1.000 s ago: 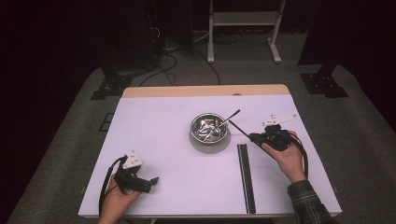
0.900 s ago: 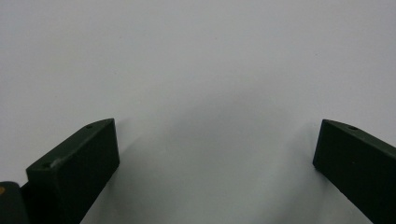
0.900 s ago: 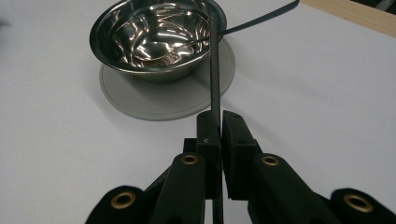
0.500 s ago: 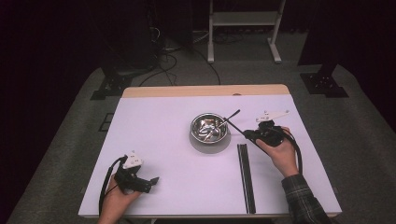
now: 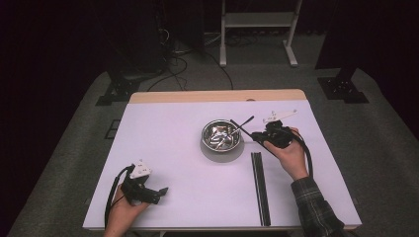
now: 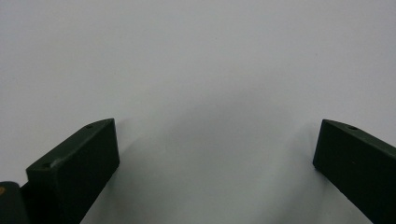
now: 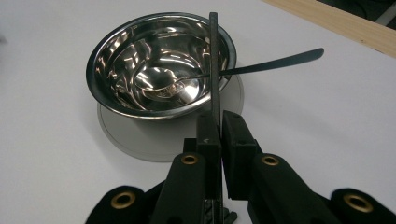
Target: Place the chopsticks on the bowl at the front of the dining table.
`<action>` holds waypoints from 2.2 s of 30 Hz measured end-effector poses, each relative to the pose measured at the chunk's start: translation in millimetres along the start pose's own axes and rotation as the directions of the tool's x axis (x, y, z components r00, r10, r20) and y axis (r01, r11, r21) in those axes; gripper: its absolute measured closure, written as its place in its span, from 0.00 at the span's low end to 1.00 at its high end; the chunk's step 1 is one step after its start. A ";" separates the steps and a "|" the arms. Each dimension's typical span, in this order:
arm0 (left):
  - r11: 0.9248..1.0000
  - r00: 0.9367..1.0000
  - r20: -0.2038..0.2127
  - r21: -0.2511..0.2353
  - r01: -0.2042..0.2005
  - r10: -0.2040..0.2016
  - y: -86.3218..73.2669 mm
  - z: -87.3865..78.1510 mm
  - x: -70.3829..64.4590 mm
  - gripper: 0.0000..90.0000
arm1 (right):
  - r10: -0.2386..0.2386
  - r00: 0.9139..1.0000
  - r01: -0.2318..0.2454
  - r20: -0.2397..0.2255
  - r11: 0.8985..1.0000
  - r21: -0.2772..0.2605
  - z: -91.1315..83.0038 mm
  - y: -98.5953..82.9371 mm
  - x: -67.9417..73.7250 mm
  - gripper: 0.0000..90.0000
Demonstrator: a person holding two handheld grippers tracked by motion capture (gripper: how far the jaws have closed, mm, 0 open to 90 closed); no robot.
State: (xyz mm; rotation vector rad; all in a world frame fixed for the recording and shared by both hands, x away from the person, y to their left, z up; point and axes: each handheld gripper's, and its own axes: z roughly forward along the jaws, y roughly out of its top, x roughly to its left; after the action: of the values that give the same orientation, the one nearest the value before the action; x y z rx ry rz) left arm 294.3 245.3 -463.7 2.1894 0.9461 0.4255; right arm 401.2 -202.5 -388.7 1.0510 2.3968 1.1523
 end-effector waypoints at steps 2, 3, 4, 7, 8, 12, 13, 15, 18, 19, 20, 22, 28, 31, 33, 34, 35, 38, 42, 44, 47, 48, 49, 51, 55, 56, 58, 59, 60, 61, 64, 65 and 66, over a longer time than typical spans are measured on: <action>1.000 1.000 0.000 0.000 0.000 0.000 0.0 0.0 0.0 0.00 | 0.001 1.000 -0.001 -0.002 1.000 -0.001 2.7 2.2 0.1 0.95; 1.000 1.000 0.001 0.003 -0.001 0.001 0.1 -0.2 0.1 0.00 | 0.004 1.000 -0.004 -0.002 1.000 -0.001 4.2 3.6 0.2 0.95; 1.000 1.000 0.000 0.001 0.000 0.000 0.0 0.0 0.1 0.00 | 0.006 1.000 -0.006 -0.004 1.000 -0.001 5.1 4.4 0.3 0.95; 1.000 1.000 0.001 0.001 0.002 -0.002 0.0 0.0 0.0 0.00 | 0.005 1.000 -0.005 -0.007 1.000 -0.001 8.9 7.5 0.4 0.95; 1.000 1.000 0.001 0.001 0.002 -0.002 0.0 0.0 -0.1 0.00 | 0.000 1.000 0.000 -0.006 1.000 0.002 10.0 8.6 0.3 0.95; 1.000 1.000 0.002 0.004 0.000 0.000 0.0 -0.2 0.1 0.00 | -0.002 1.000 0.002 -0.009 1.000 0.002 14.8 13.3 0.6 0.95; 1.000 1.000 0.002 0.005 -0.001 0.001 0.1 -0.3 0.1 0.00 | -0.003 1.000 0.003 -0.009 1.000 0.001 16.0 14.5 0.4 0.95; 1.000 1.000 0.001 0.003 -0.001 0.001 0.0 -0.2 0.1 0.00 | 0.000 1.000 0.000 -0.009 1.000 0.004 18.3 17.1 0.8 0.95; 1.000 1.000 0.002 0.005 0.000 0.000 0.0 -0.3 0.1 0.00 | -0.005 1.000 0.005 -0.010 1.000 0.007 21.7 20.7 0.9 0.95; 1.000 1.000 0.001 0.002 0.000 0.000 0.0 -0.1 0.1 0.00 | -0.007 1.000 0.007 -0.010 1.000 0.008 23.0 21.9 0.9 0.95; 1.000 1.000 0.002 0.004 -0.001 0.001 0.0 -0.2 0.1 0.00 | -0.005 1.000 0.005 -0.011 1.000 0.009 24.1 23.2 1.1 0.95; 1.000 1.000 0.001 0.004 -0.001 0.001 0.0 -0.2 0.1 0.00 | -0.006 1.000 0.006 -0.010 1.000 0.011 26.2 25.8 1.3 0.95; 1.000 1.000 0.001 0.002 -0.001 0.001 0.0 -0.1 0.1 0.00 | -0.008 1.000 0.008 -0.011 1.000 0.019 33.6 33.0 2.3 0.95; 1.000 1.000 0.001 0.001 0.000 0.000 -0.1 -0.1 0.1 0.00 | -0.011 1.000 0.011 -0.013 1.000 0.022 38.0 35.7 2.2 0.95; 1.000 1.000 0.001 0.002 0.000 0.000 -0.1 -0.1 0.0 0.00 | -0.012 1.000 0.013 -0.015 1.000 0.021 41.2 37.3 1.8 0.95; 1.000 1.000 0.001 0.000 0.000 0.000 -0.1 0.1 0.0 0.00 | -0.011 1.000 0.011 -0.017 1.000 0.024 42.7 38.4 1.8 0.95; 1.000 1.000 0.001 0.002 -0.001 0.001 0.0 -0.1 0.1 0.00 | -0.008 1.000 0.008 -0.018 1.000 0.029 43.7 39.0 1.9 0.95; 1.000 1.000 0.001 0.000 0.000 0.000 -0.1 0.1 0.0 0.00 | -0.013 1.000 0.014 -0.019 1.000 0.027 48.7 41.6 1.6 0.95; 1.000 1.000 0.001 -0.001 -0.001 0.001 -0.1 0.1 0.1 0.00 | -0.011 1.000 0.012 -0.024 0.999 0.037 55.7 44.5 0.3 0.95; 1.000 1.000 0.001 0.002 0.000 0.000 -0.1 -0.1 0.1 0.00 | -0.015 1.000 0.016 -0.026 0.999 0.041 59.7 45.8 -0.1 0.95; 1.000 1.000 0.001 0.002 0.000 0.000 0.0 -0.1 0.1 0.00 | -0.017 1.000 0.018 -0.027 0.999 0.047 65.5 48.3 -0.3 0.95; 1.000 1.000 0.001 0.000 0.000 0.000 -0.1 0.1 0.1 0.00 | -0.017 0.999 0.019 -0.029 0.999 0.049 66.8 48.9 -0.5 0.95; 1.000 1.000 0.001 0.002 -0.001 0.001 0.0 -0.1 0.1 0.00 | -0.016 0.999 0.017 -0.029 0.999 0.050 68.6 49.6 -0.7 0.95; 1.000 1.000 0.001 0.002 -0.001 0.001 0.0 -0.1 0.1 0.00 | -0.010 1.000 0.011 -0.030 0.999 0.053 71.4 50.3 -1.0 0.95; 1.000 1.000 0.001 -0.001 0.000 0.000 -0.1 0.1 0.0 0.00 | -0.009 0.999 0.011 -0.031 0.998 0.062 77.4 50.6 -1.8 0.95; 1.000 1.000 0.001 0.002 -0.001 0.001 -0.1 -0.1 0.1 0.00 | -0.011 0.999 0.013 -0.031 0.998 0.065 78.5 51.0 -2.0 0.95; 1.000 1.000 0.001 0.002 -0.001 0.001 -0.1 -0.1 0.1 0.00 | -0.011 0.999 0.013 -0.032 0.998 0.065 80.2 52.5 -1.9 0.95; 1.000 1.000 0.000 -0.001 0.000 0.000 -0.1 0.1 0.0 0.00 | -0.009 0.999 0.011 -0.032 0.998 0.065 81.1 53.3 -1.6 0.95; 1.000 1.000 0.001 0.002 -0.001 0.001 -0.1 -0.1 0.1 0.00 | -0.011 0.999 0.013 -0.033 0.998 0.064 81.9 54.2 -1.4 0.95; 1.000 1.000 0.000 -0.001 -0.001 0.001 -0.1 0.1 0.0 0.00 | -0.014 0.999 0.016 -0.033 0.998 0.066 83.0 55.2 -1.2 0.95; 1.000 1.000 0.001 -0.001 -0.001 0.001 -0.1 0.0 0.0 0.00 | -0.016 0.999 0.018 -0.030 0.997 0.071 85.2 57.0 -0.4 0.95; 1.000 1.000 0.001 0.002 -0.001 0.001 -0.1 -0.1 0.1 0.00 | -0.017 0.999 0.019 -0.031 0.997 0.070 86.3 57.6 -0.3 0.95; 1.000 1.000 0.001 0.002 -0.001 0.001 -0.1 -0.1 0.1 0.00 | -0.016 0.999 0.018 -0.031 0.997 0.073 86.9 58.0 -0.1 0.95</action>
State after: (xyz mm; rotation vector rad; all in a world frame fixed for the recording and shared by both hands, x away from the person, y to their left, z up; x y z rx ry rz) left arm 294.2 245.5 -463.7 2.1918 0.9447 0.4244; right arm 475.3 -129.7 -400.2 1.0408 2.4837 1.0905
